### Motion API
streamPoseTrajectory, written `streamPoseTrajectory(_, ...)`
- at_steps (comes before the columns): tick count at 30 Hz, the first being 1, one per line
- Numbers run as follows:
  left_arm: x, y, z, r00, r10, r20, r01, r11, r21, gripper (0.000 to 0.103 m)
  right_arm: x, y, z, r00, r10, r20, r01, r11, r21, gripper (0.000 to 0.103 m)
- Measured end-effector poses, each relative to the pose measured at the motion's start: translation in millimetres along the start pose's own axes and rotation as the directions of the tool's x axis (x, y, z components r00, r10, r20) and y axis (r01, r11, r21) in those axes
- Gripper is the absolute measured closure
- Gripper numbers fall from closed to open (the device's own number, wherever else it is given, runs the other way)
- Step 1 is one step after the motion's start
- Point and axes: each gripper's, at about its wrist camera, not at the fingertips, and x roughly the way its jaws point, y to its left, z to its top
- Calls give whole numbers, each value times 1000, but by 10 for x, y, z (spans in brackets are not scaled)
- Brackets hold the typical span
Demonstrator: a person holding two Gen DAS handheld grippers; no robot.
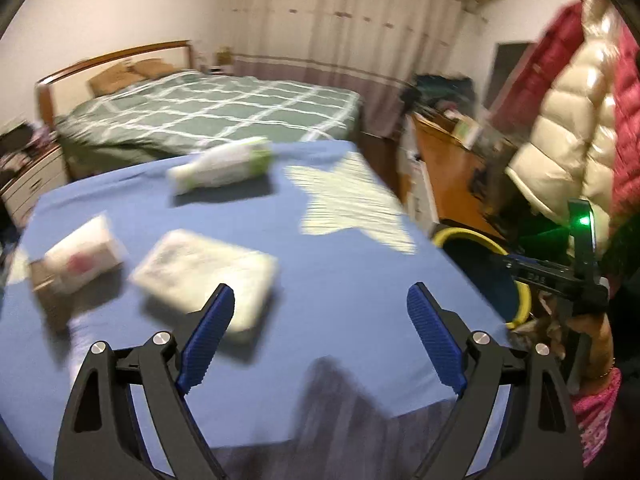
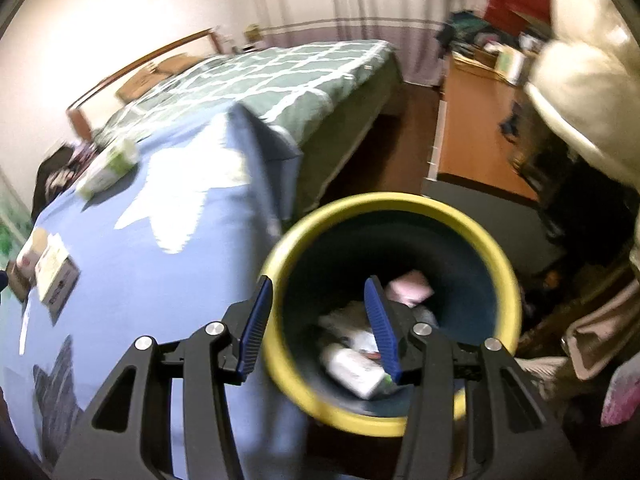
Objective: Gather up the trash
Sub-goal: 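Move the right tool to the cream-coloured box and grasp it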
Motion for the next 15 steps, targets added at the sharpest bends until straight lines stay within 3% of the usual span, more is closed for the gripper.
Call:
streamPoseTrajectory(6,-441,829,-257,992,121,46,-115,988,-107,16,113,879,47,991,124,-43,-129,981,-147,57)
streamPoseTrajectory(11,-805,1255,-429,977,195,83,-181,971,-156,15,190,1687,28,962,250,-110,-272,915,-296,52)
streamPoseTrajectory(15,-983,1390,-522,968,226,109,-206,964,-167,15,205,2137,51,910,389,-140,-413,833,-368,20)
